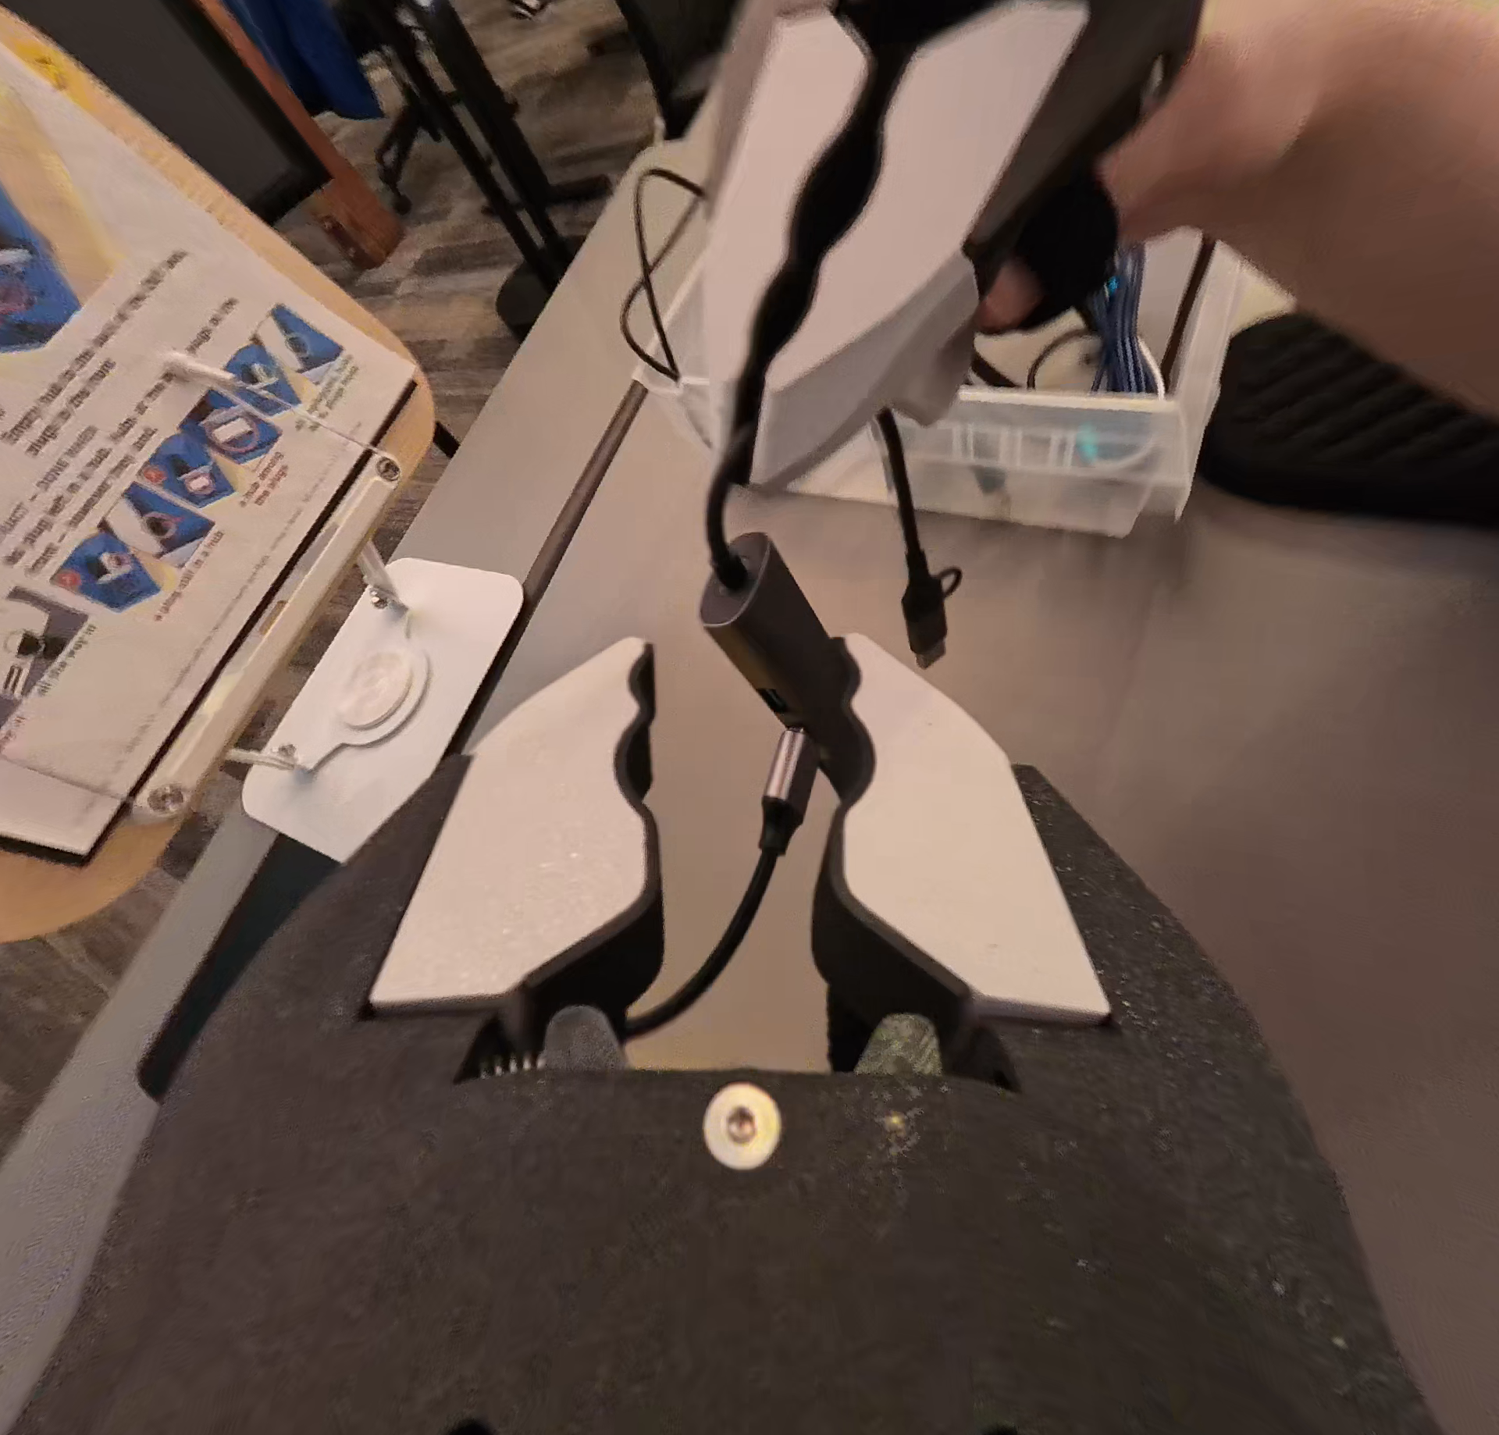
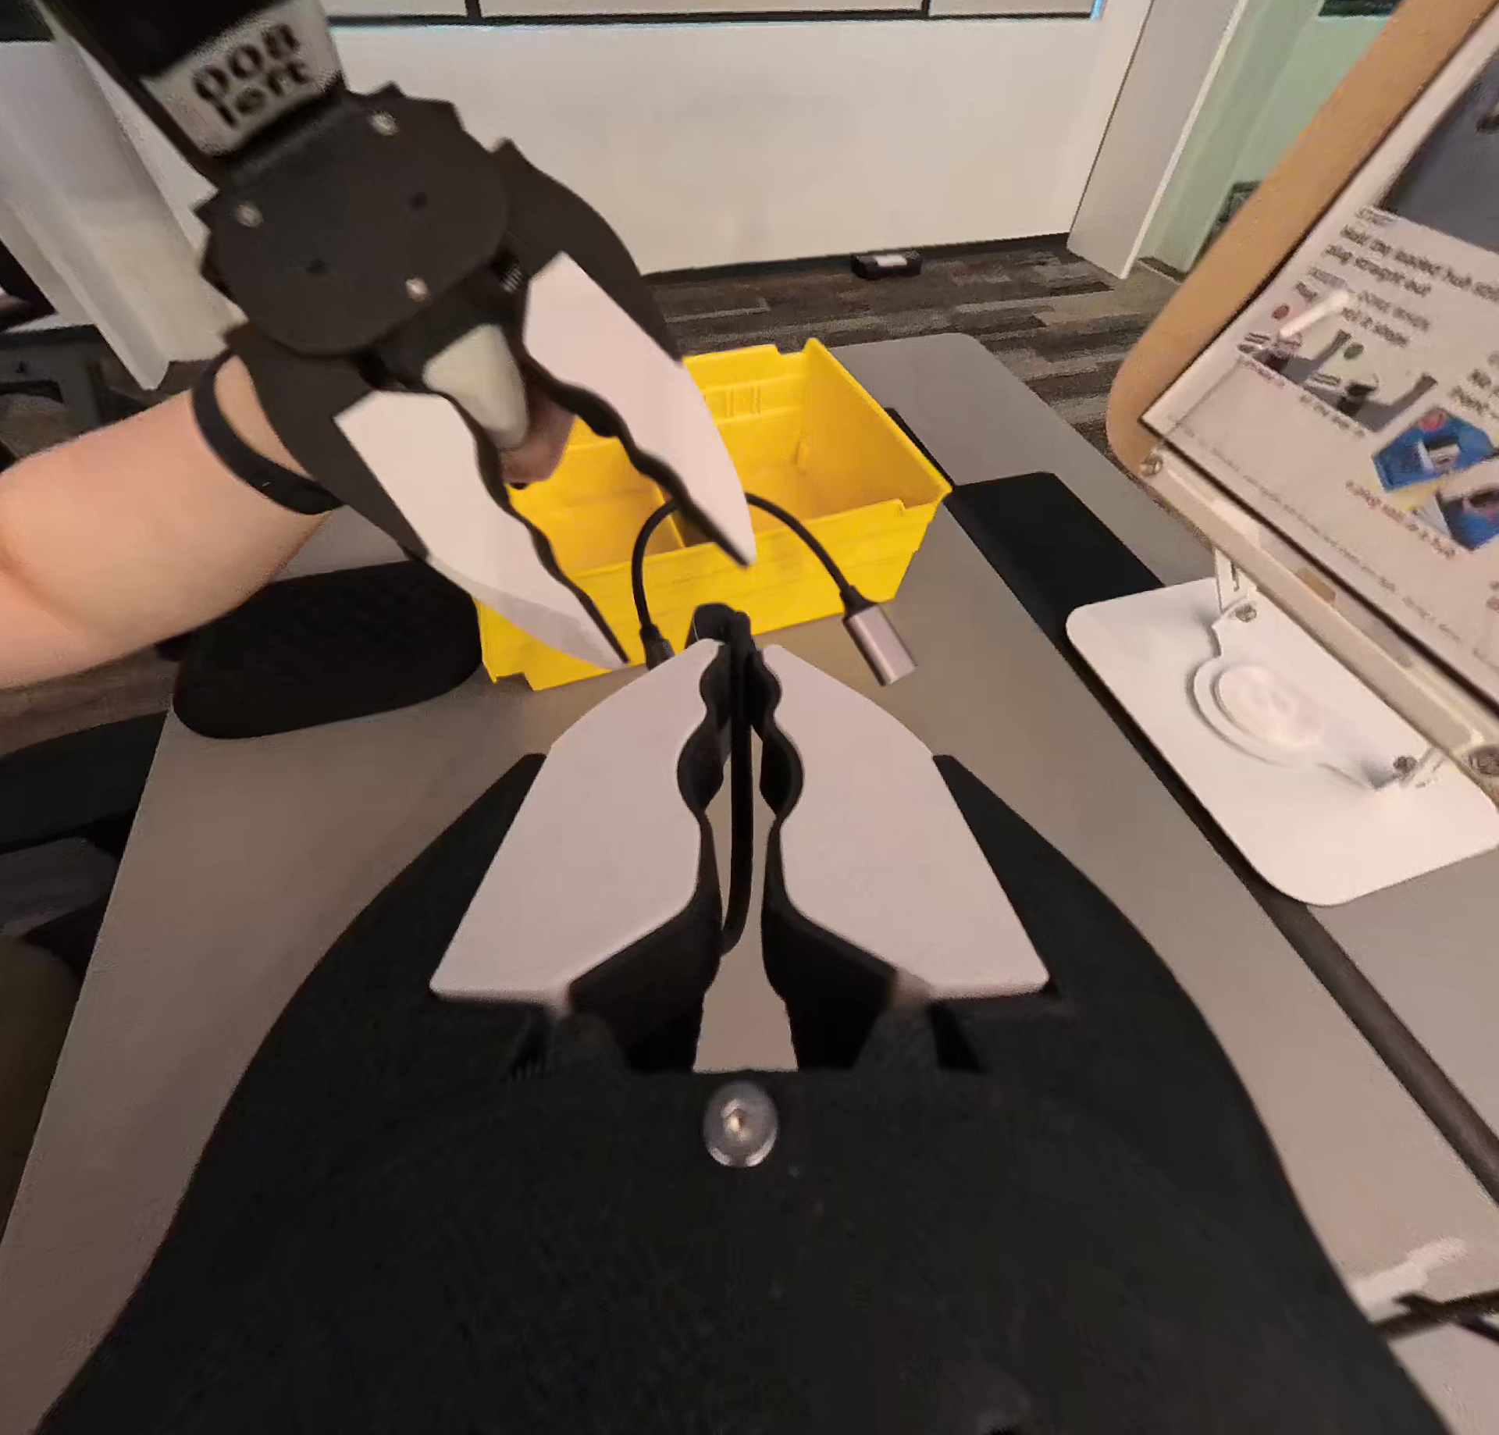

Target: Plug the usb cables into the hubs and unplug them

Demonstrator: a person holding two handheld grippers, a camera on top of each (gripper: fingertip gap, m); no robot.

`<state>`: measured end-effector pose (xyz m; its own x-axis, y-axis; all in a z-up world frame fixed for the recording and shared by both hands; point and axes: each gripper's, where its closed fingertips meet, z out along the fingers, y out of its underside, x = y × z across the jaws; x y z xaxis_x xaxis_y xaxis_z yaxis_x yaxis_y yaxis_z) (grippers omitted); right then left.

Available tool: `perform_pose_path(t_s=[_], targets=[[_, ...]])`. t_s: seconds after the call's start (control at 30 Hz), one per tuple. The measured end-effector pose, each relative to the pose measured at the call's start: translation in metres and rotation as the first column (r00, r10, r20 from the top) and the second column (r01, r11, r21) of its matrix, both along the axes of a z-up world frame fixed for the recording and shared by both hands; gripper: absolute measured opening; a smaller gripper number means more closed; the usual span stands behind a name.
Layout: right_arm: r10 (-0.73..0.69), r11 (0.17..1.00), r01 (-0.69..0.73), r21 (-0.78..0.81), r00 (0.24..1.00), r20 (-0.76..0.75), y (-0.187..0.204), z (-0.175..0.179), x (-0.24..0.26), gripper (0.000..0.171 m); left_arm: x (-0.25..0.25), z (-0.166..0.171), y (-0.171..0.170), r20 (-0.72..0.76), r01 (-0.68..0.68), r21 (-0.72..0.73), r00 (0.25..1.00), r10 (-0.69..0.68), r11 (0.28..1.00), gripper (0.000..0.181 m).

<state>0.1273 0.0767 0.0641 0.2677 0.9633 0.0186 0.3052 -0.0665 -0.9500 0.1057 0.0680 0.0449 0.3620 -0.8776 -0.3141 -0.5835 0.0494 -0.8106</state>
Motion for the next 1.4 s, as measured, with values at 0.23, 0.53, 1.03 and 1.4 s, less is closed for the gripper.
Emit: perform_pose_path(t_s=[0.23, 0.53, 1.03, 1.4], targets=[[0.001, 1.0, -0.003, -0.022, 0.992, -0.128, 0.005, 0.005, 0.017, 0.004, -0.012, -0.022, -0.042, 0.224, -0.183, -0.117, 0.953, 0.205, 0.976, 0.036], [0.142, 0.989, -0.147, 0.003, 0.95, -0.278, -0.023, 0.043, 0.012, 0.004, 0.015, -0.05, -0.015, 0.454, -0.156, -0.267, 0.85, 0.267, 0.951, 0.072], [0.229, 0.939, -0.195, 0.283, 0.969, -0.094, -0.042, 0.037, 0.055, 0.042, 0.002, -0.021, -0.037, 0.201, -0.093, 0.012, 0.976, 0.089, 0.996, 0.016], [0.218, 0.807, -0.311, 0.502, 0.947, 0.236, -0.051, -0.017, 0.007, 0.036, 0.011, -0.034, -0.046, -0.067, -0.029, 0.133, 0.997, 0.038, 0.991, 0.016]])
